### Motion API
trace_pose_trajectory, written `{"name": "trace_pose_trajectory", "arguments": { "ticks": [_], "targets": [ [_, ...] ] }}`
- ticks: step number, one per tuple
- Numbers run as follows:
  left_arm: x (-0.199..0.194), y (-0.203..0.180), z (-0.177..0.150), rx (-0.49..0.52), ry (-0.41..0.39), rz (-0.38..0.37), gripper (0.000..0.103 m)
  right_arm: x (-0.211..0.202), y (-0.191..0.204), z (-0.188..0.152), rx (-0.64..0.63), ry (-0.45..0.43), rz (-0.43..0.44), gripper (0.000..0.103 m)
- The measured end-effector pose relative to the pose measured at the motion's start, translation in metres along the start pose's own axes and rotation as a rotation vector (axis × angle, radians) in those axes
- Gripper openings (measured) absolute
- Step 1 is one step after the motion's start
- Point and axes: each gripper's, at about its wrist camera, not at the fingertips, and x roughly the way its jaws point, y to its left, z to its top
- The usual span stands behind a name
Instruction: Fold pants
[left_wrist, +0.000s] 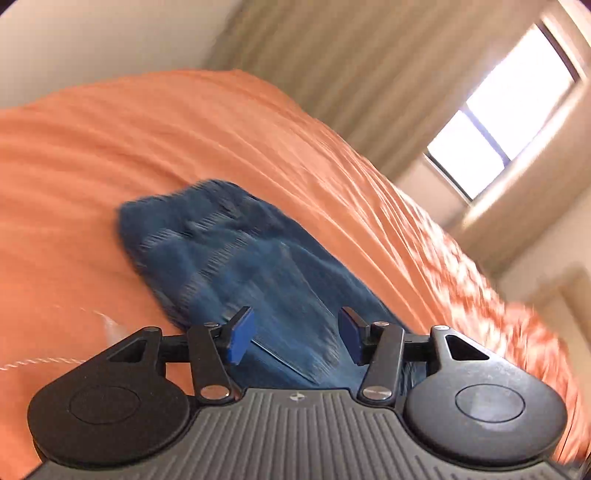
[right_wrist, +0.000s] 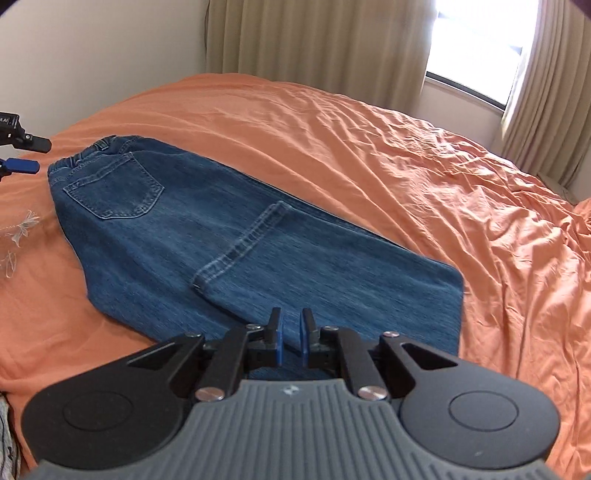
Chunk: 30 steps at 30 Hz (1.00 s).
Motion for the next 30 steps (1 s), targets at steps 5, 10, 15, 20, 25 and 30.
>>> {"name": "trace_pose_trajectory", "arguments": {
  "ticks": [5, 10, 15, 20, 25, 30],
  "targets": [
    [0.008, 0.068, 0.019, -0.243, -0.057, -0.009, 0.065, 0.038, 0.023, 0.023, 0.007, 0.034, 0.026, 0.004],
    [0.032, 0.104, 0.021, -0.367, -0.097, -0.011, 0.067, 0.075, 0.036, 0.046, -0.011, 0.045, 0.018, 0.004],
    [0.069, 0.120, 0.021, -0.412, -0.087, -0.017, 0.071, 0.116, 0.030, 0.068, 0.014, 0.068, 0.022, 0.004],
    [0.095, 0.132, 0.017, -0.438, -0.102, -0.037, 0.071, 0.153, 0.031, 0.074, 0.027, 0.109, 0.038, 0.004],
    [0.108, 0.134, 0.017, -0.416, -0.136, -0.046, 0.066, 0.182, 0.036, 0.065, 0.046, 0.164, 0.044, 0.004],
    [0.115, 0.136, 0.017, -0.395, -0.138, -0.039, 0.045, 0.191, 0.032, 0.064, 0.084, 0.188, 0.050, 0.004]
  ]
}}
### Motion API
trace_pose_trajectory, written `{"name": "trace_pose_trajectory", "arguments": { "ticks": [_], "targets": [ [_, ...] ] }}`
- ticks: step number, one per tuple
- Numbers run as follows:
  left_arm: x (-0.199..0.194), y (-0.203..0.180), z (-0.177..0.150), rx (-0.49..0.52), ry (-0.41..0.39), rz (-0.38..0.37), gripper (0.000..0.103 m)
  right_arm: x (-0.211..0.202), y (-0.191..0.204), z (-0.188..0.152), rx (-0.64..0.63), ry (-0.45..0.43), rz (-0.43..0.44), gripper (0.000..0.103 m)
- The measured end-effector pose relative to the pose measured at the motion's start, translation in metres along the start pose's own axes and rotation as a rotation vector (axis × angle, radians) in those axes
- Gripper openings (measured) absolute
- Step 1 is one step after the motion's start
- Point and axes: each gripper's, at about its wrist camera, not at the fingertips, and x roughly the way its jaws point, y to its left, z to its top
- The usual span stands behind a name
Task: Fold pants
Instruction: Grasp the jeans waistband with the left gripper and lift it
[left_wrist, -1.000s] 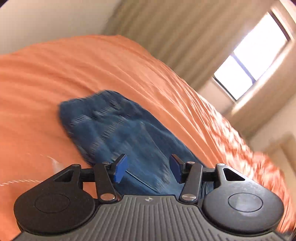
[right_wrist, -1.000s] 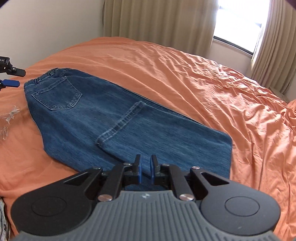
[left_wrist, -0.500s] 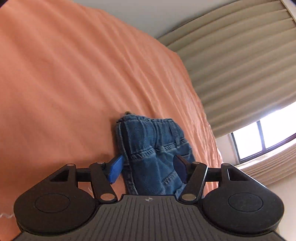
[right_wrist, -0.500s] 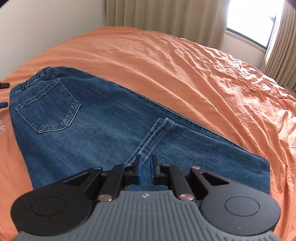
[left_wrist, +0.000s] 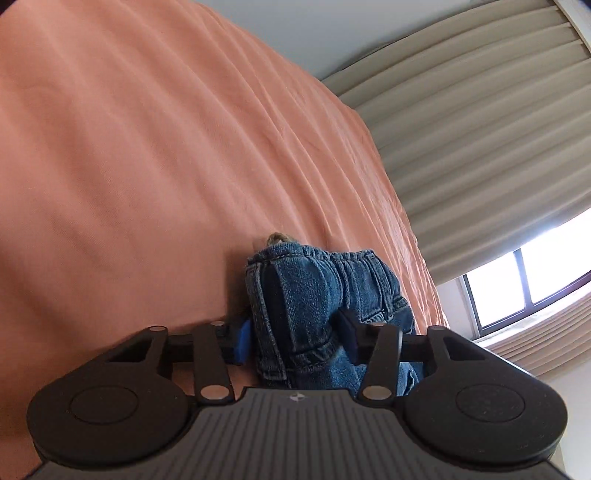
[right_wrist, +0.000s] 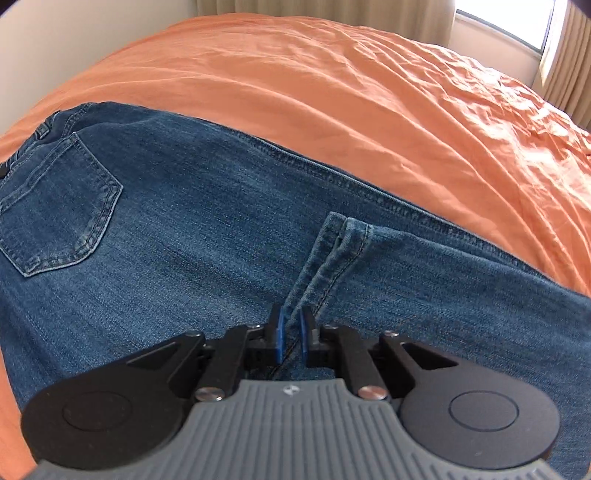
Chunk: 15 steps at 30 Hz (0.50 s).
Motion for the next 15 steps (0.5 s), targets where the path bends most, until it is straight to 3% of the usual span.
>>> {"name": "trace_pose_trajectory", "arguments": {
  "ticks": [4, 9, 15],
  "targets": [
    [-0.010, -0.013, 0.003, 0.035, -0.006, 0.026, 0.024, -0.005, 0.000, 0.005, 0.001, -0.002, -0.002, 0.004],
    [-0.040, -0.068, 0.005, 0.157, -0.053, -0.014, 0.021, -0.048, -0.017, -0.004, 0.095, -0.090, 0.049, 0.004],
    [-0.087, -0.178, -0.040, 0.475, -0.121, -0.106, 0.021, -0.107, -0.045, -0.036, 0.174, -0.147, 0.074, 0.004]
  ]
}}
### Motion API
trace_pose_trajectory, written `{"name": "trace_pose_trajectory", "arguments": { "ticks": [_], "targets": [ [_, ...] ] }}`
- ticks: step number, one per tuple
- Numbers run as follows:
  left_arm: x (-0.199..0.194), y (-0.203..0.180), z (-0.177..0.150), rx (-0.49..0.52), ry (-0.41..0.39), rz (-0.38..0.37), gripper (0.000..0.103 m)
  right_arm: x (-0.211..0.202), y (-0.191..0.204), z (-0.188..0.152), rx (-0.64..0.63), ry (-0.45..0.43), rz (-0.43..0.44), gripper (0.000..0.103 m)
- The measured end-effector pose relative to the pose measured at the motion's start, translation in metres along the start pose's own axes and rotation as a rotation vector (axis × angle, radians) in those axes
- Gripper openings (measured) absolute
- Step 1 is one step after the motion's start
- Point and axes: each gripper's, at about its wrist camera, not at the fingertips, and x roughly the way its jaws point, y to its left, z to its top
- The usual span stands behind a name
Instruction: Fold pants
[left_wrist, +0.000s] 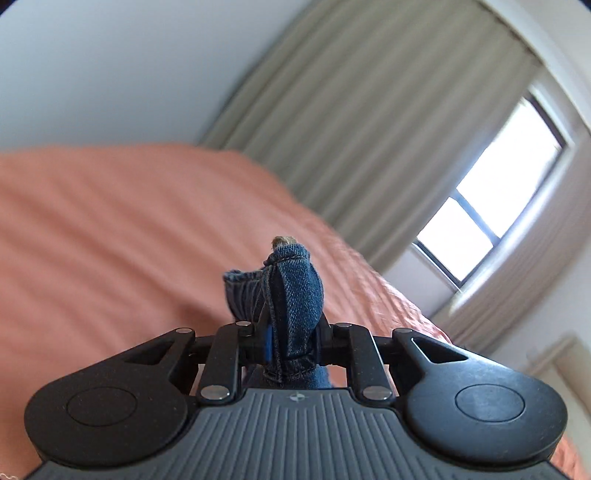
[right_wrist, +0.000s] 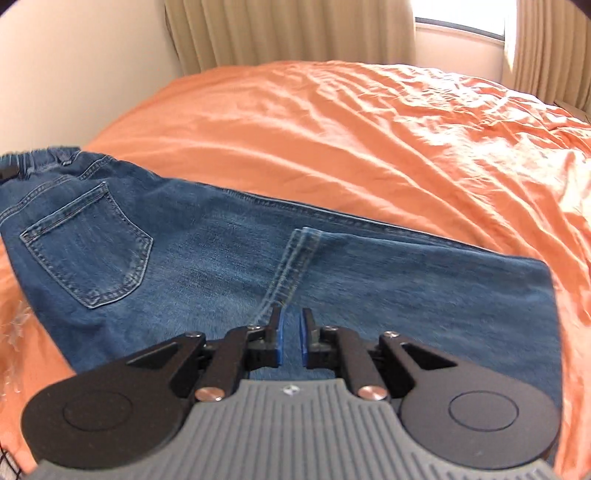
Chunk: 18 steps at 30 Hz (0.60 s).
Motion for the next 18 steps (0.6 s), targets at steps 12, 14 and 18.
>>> {"name": "trace_pose_trajectory", "arguments": {
  "ticks": [12, 14, 18],
  "targets": [
    [-0.013, -0.226, -0.148, 0.648, 0.110, -0.141, 0.020, -0.093, -0.078, -0.067, 0.178, -0.073, 0.020, 0.004],
    [-0.005, -0.244, -0.185, 0.708, 0.178, -0.156, 0.020, -0.098, -0.094, -0.080, 0.213, -0.068, 0.013, 0.004],
    [0.013, -0.256, -0.263, 0.801, 0.392, -0.160, 0.020, -0.103, -0.123, -0.112, 0.289, -0.040, 0.004, 0.004]
  ]
}}
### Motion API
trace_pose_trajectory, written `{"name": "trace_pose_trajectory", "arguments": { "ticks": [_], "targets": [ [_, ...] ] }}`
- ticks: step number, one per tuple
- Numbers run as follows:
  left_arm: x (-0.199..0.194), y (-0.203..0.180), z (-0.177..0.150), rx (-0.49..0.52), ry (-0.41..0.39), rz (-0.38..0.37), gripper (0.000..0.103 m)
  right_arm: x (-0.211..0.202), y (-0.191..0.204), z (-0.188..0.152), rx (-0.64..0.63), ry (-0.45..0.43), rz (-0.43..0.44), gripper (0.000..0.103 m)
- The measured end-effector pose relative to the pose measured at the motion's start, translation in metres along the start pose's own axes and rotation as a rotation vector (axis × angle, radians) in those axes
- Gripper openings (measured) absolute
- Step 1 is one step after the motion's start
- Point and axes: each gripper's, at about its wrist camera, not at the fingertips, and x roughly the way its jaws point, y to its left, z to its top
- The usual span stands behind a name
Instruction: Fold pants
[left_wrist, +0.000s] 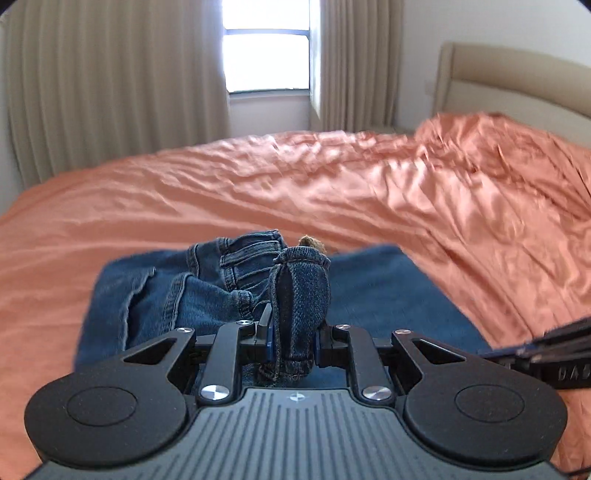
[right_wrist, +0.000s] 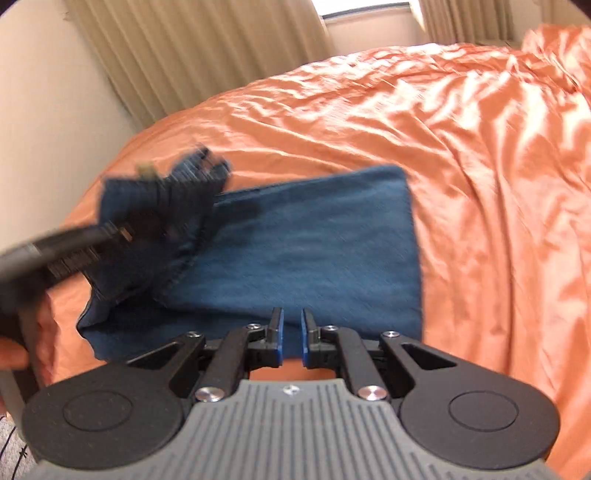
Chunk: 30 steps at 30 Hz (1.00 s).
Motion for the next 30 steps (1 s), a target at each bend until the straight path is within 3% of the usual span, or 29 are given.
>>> {"name": "trace_pose_trajectory", "arguments": {
  "ticks": [2, 4, 5, 7, 9, 12, 14, 19, 22, 25, 30],
  "targets": [
    [0.014, -0.015, -0.015, 0.016, 0.096, -0.006, 0.021, -0.002, -0.011, -0.008, 0.021, 0.012, 0.007, 0.005],
    [0.016, -0.013, -0.022, -0.031, 0.125, -0.021, 0.029, -0.003, -0.018, -0.014, 0.031, 0.020, 0.019, 0.007],
    [0.014, -0.003, -0.021, -0.084, 0.149, -0.060, 0.035, -0.003, -0.020, -0.016, 0.032, 0.025, 0.027, 0.007],
    [0.017, 0.008, -0.014, -0.174, 0.172, -0.139, 0.059, 0.000, -0.021, -0.017, 0.034, 0.026, 0.040, 0.007],
    [0.023, 0.018, -0.008, -0.248, 0.193, -0.217, 0.069, 0.002, -0.020, -0.015, 0.042, 0.019, 0.060, 0.007],
    [0.018, 0.032, 0.001, -0.326, 0.195, -0.281, 0.070, 0.005, -0.015, -0.006, 0.056, 0.002, 0.090, 0.015],
    [0.012, 0.041, 0.010, -0.358, 0.164, -0.308, 0.070, 0.007, -0.010, 0.004, 0.061, -0.017, 0.112, 0.032],
    [-0.005, 0.074, 0.029, -0.333, 0.108, -0.195, 0.070, 0.026, 0.001, 0.031, 0.113, -0.016, 0.200, 0.041],
    [-0.004, 0.102, 0.033, -0.298, 0.094, -0.081, 0.070, 0.046, 0.008, 0.046, 0.152, 0.001, 0.234, 0.057],
    [-0.002, 0.133, 0.030, -0.323, 0.092, -0.042, 0.070, 0.076, 0.010, 0.058, 0.201, 0.045, 0.252, 0.076],
    [0.007, 0.175, 0.020, -0.379, 0.099, -0.008, 0.070, 0.127, 0.000, 0.064, 0.329, 0.141, 0.275, 0.076]
  ]
}}
